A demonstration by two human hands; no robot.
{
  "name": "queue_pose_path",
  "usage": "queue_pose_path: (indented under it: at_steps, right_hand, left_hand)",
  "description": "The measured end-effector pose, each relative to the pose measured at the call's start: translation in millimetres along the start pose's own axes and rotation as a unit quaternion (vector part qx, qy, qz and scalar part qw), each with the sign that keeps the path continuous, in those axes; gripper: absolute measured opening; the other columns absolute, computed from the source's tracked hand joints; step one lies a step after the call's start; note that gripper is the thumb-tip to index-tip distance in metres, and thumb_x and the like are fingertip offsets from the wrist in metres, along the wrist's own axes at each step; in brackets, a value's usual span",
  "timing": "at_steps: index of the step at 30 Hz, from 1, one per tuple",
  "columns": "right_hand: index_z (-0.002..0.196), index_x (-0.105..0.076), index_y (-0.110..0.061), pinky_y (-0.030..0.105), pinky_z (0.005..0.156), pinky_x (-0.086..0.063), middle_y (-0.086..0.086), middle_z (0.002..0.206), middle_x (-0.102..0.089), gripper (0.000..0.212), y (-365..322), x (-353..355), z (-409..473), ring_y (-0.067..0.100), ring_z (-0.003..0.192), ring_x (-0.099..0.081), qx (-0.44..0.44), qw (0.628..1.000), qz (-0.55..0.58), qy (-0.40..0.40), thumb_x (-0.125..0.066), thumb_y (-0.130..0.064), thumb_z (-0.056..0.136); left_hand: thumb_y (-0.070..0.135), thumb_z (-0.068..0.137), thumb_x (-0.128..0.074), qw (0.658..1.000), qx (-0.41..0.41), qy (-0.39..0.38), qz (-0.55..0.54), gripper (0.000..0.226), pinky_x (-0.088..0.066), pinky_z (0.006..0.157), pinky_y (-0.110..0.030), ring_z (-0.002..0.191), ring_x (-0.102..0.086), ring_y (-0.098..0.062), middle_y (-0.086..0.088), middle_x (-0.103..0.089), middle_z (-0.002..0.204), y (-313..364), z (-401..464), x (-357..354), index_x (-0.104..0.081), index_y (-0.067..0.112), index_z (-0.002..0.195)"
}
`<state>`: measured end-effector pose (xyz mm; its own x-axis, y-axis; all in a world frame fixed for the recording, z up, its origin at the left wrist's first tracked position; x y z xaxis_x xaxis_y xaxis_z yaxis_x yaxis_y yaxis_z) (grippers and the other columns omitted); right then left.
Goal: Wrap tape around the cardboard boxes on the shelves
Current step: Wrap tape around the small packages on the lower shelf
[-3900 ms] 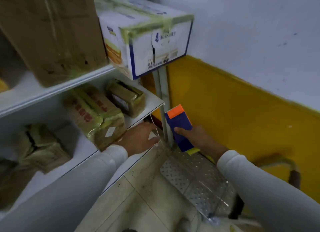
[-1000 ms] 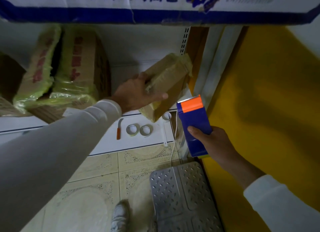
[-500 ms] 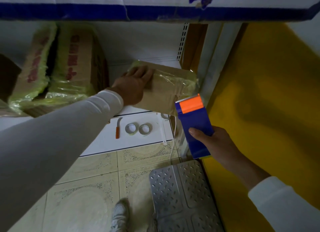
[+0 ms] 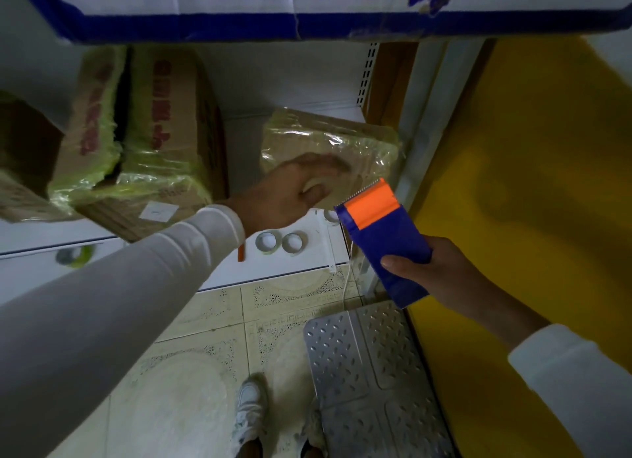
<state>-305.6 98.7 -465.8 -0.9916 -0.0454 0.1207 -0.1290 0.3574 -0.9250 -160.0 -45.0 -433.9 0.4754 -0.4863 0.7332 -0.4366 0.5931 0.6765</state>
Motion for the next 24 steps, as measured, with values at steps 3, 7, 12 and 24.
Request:
queue_pose_path:
  at_steps: [3, 7, 12, 24]
  right_hand:
    - [0.09, -0.069, -0.012, 0.017, 0.058, -0.051, -0.003, 0.076, -0.074, 0.01, 0.2, -6.6, -3.4, 0.009, 0.07, -0.07, -0.007, 0.999, -0.035, -0.03, -0.07, -0.015, 0.081]
    - [0.088, -0.068, -0.021, 0.013, 0.056, -0.049, -0.01, 0.075, -0.074, 0.012, -0.7, -9.9, -7.0, 0.004, 0.069, -0.07, -0.007, 0.996, -0.078, -0.051, -0.071, -0.011, 0.083]
    - [0.094, -0.066, -0.025, 0.016, 0.058, -0.051, -0.013, 0.081, -0.075, 0.019, -1.2, -14.2, -8.2, 0.004, 0.074, -0.071, -0.013, 0.992, -0.109, -0.068, -0.074, -0.022, 0.077]
    - [0.102, -0.065, -0.026, 0.016, 0.062, -0.053, -0.014, 0.087, -0.075, 0.027, -16.2, -27.2, -13.8, 0.005, 0.08, -0.072, 0.01, 0.985, -0.124, -0.117, -0.074, -0.027, 0.077]
  left_hand:
    - [0.017, 0.097, -0.053, 0.989, 0.074, -0.048, -0.115, 0.032, -0.039, 0.101, -0.016, 0.113, -0.05, 0.0, 0.011, -0.054, 0.124, 3.1, -7.1, -14.7, -0.056, 0.017, 0.129]
    - [0.012, 0.097, -0.051, 0.968, 0.107, -0.094, -0.206, 0.032, -0.044, 0.098, -0.02, 0.115, -0.057, -0.013, -0.005, -0.061, 0.125, 3.9, -17.3, -26.7, -0.054, 0.007, 0.128]
    - [0.01, 0.1, -0.045, 0.945, 0.118, -0.146, -0.269, 0.03, -0.052, 0.092, -0.033, 0.108, -0.061, -0.022, -0.01, -0.065, 0.118, 9.5, -29.5, -40.9, -0.056, 0.008, 0.128]
    - [-0.003, 0.098, -0.043, 0.932, 0.13, -0.133, -0.31, 0.026, -0.052, 0.076, -0.019, 0.092, -0.064, -0.014, -0.008, -0.067, 0.108, 15.2, -32.9, -47.2, -0.057, -0.001, 0.12]
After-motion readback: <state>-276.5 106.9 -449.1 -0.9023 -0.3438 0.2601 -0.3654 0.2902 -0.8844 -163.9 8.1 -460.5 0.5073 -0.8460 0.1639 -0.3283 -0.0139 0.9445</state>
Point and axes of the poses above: each hand's wrist, its own z-axis towards the middle knuckle, its own x-axis out of the back of the hand, y = z × x, the point moved 9 cm from there along z, towards the middle knuckle
